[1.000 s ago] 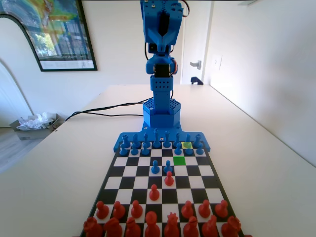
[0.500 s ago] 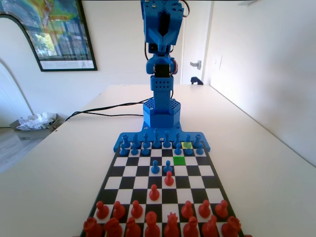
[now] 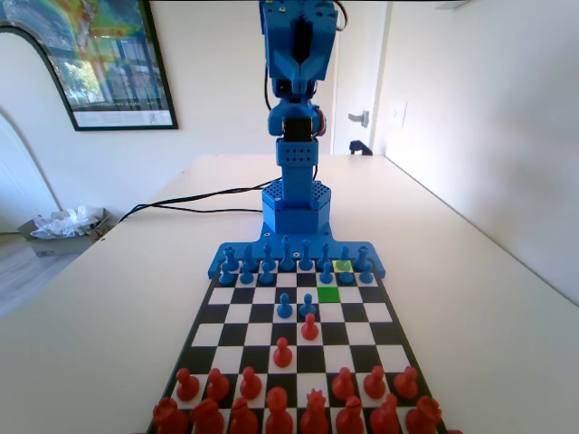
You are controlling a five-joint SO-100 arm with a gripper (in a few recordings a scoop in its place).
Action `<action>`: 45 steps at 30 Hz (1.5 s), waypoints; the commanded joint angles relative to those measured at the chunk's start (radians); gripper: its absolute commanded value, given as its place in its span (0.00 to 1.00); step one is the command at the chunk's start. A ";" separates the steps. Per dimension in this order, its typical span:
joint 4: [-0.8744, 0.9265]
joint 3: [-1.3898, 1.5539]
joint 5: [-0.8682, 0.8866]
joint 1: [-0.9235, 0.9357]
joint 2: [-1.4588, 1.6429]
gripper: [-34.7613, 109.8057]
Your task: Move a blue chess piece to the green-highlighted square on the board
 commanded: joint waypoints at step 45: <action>-0.187 -0.014 0.532 -0.247 -0.798 0.25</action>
